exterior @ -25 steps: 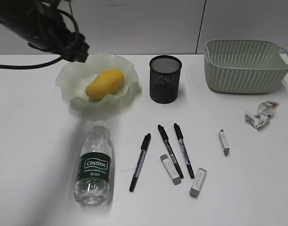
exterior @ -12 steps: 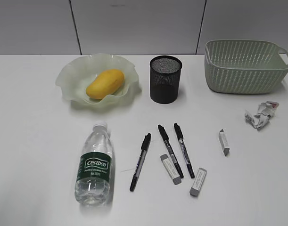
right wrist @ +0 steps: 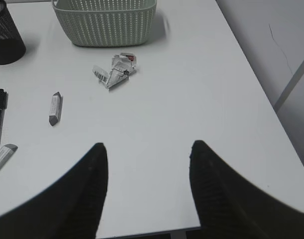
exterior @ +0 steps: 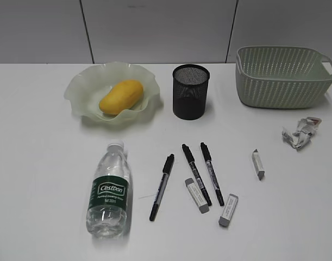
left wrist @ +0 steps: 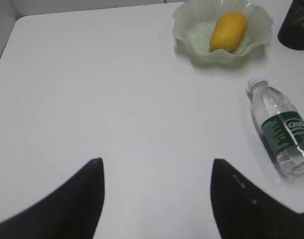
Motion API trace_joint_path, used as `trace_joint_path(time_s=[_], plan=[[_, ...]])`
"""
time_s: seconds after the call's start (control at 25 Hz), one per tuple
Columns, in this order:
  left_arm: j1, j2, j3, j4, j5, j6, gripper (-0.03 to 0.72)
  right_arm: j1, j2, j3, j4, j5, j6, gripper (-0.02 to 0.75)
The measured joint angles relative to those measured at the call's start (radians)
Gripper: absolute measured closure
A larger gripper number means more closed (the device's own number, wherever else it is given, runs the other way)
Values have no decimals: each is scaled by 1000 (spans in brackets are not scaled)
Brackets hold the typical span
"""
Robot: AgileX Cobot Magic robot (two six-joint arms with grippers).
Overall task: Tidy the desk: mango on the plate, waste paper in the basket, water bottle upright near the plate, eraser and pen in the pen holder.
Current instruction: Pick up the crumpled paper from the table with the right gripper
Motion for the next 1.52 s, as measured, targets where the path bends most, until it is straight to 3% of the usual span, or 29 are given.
trace_joint_path(time_s=[0.16, 0.72, 0.96, 1.12, 1.2, 1.36, 1.52], plan=[[7, -13, 26, -52, -45, 3, 189, 0, 0, 0, 0, 0, 0, 314], [24, -46, 27, -59, -52, 4, 189, 0, 46, -15, 27, -19, -39, 316], [78, -84, 27, -59, -54, 4, 189, 0, 457, -66, 110, -175, -193, 323], [80, -84, 27, -59, -54, 4, 189, 0, 853, -145, 137, -325, -153, 321], [80, -84, 27, -59, -54, 4, 189, 0, 1041, -196, 124, -391, -89, 279], [80, -84, 27, -59, -54, 4, 189, 0, 1397, -316, 28, -473, 39, 119], [80, -84, 27, -59, -54, 4, 189, -1, 1663, -429, -3, -525, 76, 111]])
